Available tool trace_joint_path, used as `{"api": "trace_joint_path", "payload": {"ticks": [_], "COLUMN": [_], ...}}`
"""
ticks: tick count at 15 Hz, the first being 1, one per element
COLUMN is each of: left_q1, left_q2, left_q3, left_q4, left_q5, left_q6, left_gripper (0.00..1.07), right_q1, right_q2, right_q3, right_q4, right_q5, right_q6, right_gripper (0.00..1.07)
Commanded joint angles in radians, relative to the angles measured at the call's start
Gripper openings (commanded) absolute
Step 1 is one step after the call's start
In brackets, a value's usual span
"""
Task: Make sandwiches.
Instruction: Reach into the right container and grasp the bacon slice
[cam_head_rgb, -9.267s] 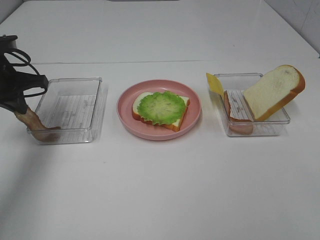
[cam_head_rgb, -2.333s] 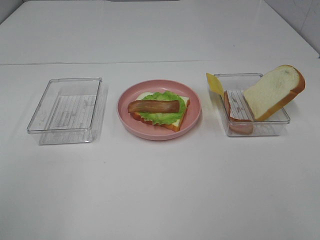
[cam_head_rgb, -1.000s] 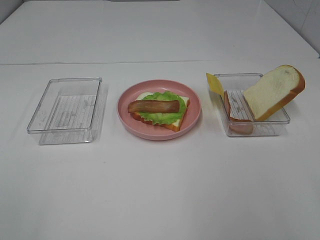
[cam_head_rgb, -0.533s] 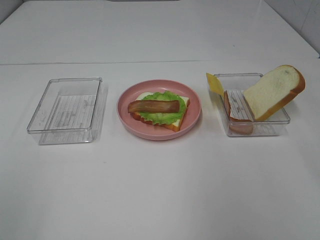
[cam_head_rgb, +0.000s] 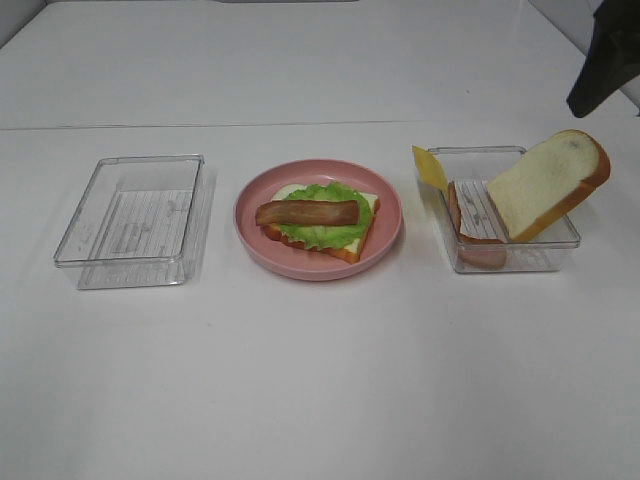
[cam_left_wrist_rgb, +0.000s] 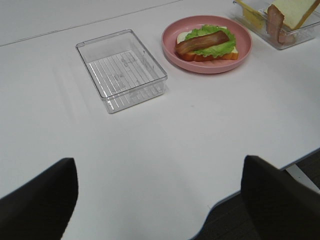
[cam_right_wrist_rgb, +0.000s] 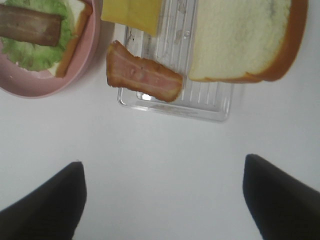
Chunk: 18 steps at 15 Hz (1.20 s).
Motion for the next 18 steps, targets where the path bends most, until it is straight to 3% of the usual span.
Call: {"api": "trace_joint_path", "payload": {"ticks": [1, 4, 9, 15, 18], "left_q1": [-0.005, -0.005, -0.005, -0.005, -0.005], "left_q2": [-0.021, -0.021, -0.021, -0.021, -0.021], "left_q3": [0.004, 0.004, 0.004, 0.004, 0.004], "left_q4": [0.000, 0.000, 0.000, 0.000, 0.000], "left_q5": [-0.017, -0.017, -0.017, -0.017, -0.017], "left_q6": [0.002, 0.002, 0.002, 0.002, 0.002], "left_gripper": [0.82, 0.82, 0.82, 0.82, 0.82], "right_q1": [0.013, 0.135, 0.278, 0.288, 0.288], "right_q2": [0.114, 0.229, 0.357, 0.449, 0.452], "right_q3": [-0.081, -0.190, -0.280, -0.284, -0.284], "right_q4": [0.035, -0.053, -0.078, -0.171, -0.110], "right_q5": [0.025, 0.037, 0.031, 0.002, -0.020], "right_q6": [-0.014, 0.029, 0.074, 0.137, 0.136], "right_gripper": [0.75, 0.75, 0.71, 0.62, 0.59]}}
